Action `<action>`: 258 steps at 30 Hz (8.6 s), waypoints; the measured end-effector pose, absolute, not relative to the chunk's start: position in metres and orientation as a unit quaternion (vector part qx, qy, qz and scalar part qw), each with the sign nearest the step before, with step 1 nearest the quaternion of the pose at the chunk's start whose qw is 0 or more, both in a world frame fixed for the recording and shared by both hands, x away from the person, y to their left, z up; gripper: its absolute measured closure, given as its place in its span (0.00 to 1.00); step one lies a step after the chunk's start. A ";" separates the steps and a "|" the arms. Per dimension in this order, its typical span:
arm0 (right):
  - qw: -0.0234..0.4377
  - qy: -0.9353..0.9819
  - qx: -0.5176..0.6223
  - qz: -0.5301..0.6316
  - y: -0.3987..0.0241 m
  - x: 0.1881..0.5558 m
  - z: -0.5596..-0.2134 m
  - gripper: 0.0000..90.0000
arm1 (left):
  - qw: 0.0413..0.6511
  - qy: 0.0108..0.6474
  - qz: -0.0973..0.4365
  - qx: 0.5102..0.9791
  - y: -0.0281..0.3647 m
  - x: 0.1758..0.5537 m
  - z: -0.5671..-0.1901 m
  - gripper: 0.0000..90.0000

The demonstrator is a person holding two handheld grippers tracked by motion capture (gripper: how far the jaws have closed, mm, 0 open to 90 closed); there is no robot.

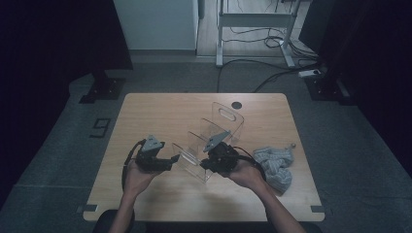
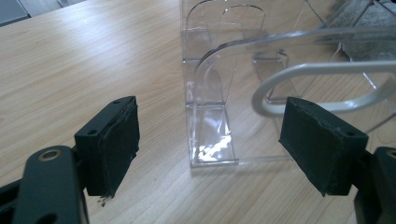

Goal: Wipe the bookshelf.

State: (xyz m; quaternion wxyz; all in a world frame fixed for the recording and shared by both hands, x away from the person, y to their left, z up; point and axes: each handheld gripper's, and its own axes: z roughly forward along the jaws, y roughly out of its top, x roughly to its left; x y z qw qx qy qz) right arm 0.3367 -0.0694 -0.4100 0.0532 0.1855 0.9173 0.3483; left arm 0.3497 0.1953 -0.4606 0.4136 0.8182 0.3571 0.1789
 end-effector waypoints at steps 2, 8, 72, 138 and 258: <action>0.052 0.918 0.184 0.348 -0.067 0.336 -0.410 0.92 | 0.411 0.357 0.182 0.819 0.193 0.351 -0.461 0.22; 0.048 0.919 0.178 0.349 -0.059 0.335 -0.410 0.90 | 0.413 0.363 0.187 0.814 0.191 0.356 -0.463 0.22; 0.131 0.856 0.412 0.285 -0.251 0.366 -0.473 0.36 | 0.414 0.382 0.191 0.804 0.209 0.340 -0.467 0.49; 0.149 0.834 0.422 0.322 -0.245 0.365 -0.470 0.71 | 0.432 0.389 0.186 0.792 0.217 0.317 -0.471 0.50; 0.087 0.919 0.203 0.326 -0.110 0.303 -0.437 0.72 | 0.423 0.392 0.198 0.793 0.212 0.317 -0.470 0.50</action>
